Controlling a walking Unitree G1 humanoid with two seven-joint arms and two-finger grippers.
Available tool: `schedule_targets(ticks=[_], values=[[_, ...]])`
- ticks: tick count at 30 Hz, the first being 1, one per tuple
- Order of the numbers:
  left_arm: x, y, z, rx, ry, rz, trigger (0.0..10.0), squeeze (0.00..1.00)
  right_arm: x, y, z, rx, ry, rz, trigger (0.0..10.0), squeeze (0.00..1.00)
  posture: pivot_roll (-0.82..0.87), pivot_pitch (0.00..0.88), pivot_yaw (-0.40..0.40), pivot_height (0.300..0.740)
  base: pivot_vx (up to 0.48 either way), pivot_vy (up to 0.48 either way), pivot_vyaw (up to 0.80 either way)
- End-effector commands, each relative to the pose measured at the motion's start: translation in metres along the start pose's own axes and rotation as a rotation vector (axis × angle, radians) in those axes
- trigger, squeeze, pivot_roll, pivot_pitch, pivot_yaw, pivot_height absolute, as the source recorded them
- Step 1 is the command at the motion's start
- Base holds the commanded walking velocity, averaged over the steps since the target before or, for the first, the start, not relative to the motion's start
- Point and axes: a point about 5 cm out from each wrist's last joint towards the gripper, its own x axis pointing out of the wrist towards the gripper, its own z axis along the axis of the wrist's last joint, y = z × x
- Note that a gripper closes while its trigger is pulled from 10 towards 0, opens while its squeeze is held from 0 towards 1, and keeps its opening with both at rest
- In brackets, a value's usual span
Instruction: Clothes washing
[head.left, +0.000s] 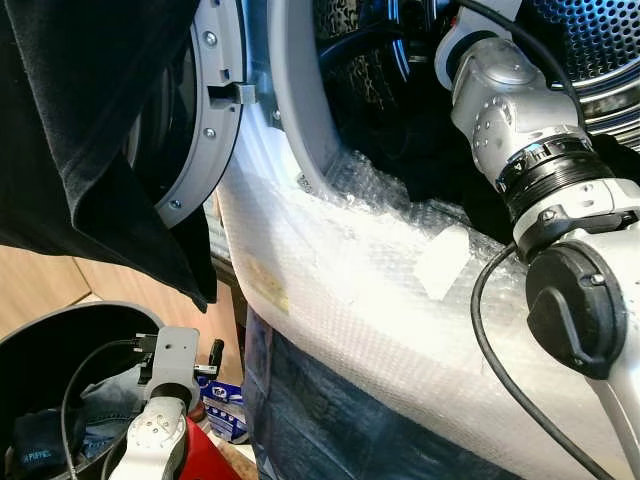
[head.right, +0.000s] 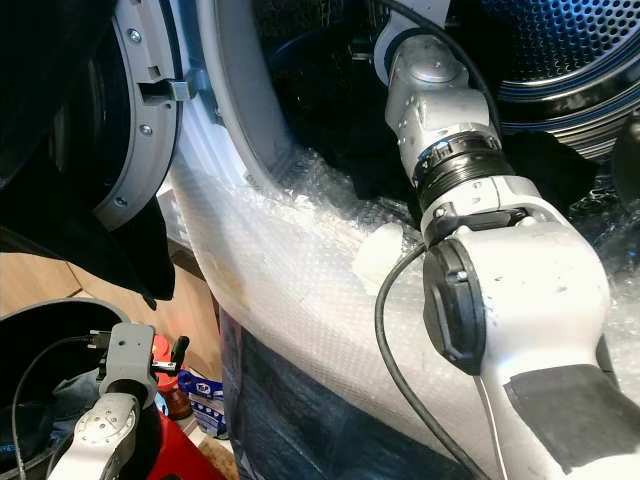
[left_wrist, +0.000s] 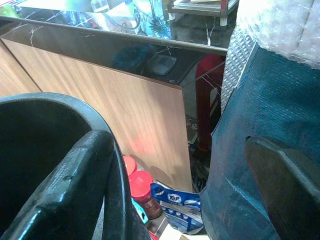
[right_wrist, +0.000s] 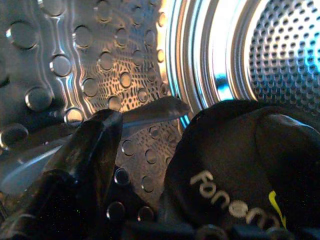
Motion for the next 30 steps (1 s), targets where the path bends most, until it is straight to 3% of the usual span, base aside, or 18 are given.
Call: schedule_targets(ticks=[1,8,15,19,23,26,30], values=[[-0.004,-0.005,-0.011,0.007,0.053,-0.015,10.0,0.0,-0.002,-0.001,0.027,0.047,-0.06,-0.002,10.0,0.0,-0.04,0.0,-0.086,0.74,0.0,0.0,0.0],[-0.007,-0.01,-0.015,-0.006,0.065,-0.019,10.0,0.0,-0.008,-0.027,0.031,0.105,-0.066,-0.11,10.0,0.0,-0.05,0.0,-0.097,0.74,0.0,0.0,0.0],[-0.006,-0.015,-0.016,-0.028,0.07,-0.016,10.0,0.0,-0.044,-0.029,0.031,0.071,-0.117,-0.038,10.0,0.0,-0.07,0.0,-0.105,0.74,0.0,0.0,0.0],[-0.006,-0.017,-0.016,-0.03,0.073,-0.022,10.0,0.0,-0.061,-0.024,0.037,0.051,-0.188,0.062,10.0,0.0,-0.09,0.0,-0.104,0.74,0.0,0.0,0.0],[-0.005,-0.018,-0.016,-0.034,0.074,-0.024,10.0,0.0,-0.093,-0.015,0.041,-0.001,-0.29,0.177,10.0,0.0,-0.09,0.0,-0.104,0.74,0.0,0.0,0.0],[-0.005,-0.018,-0.016,-0.036,0.074,-0.025,10.0,0.0,-0.107,-0.012,0.038,0.019,-0.277,0.242,10.0,0.0,-0.1,0.0,-0.102,0.74,0.0,0.0,0.0],[-0.004,-0.018,-0.015,-0.038,0.074,-0.028,10.0,0.0,-0.12,-0.004,0.028,-0.03,-0.243,0.36,10.0,0.0,-0.1,0.0,-0.099,0.74,0.0,0.0,0.0]])
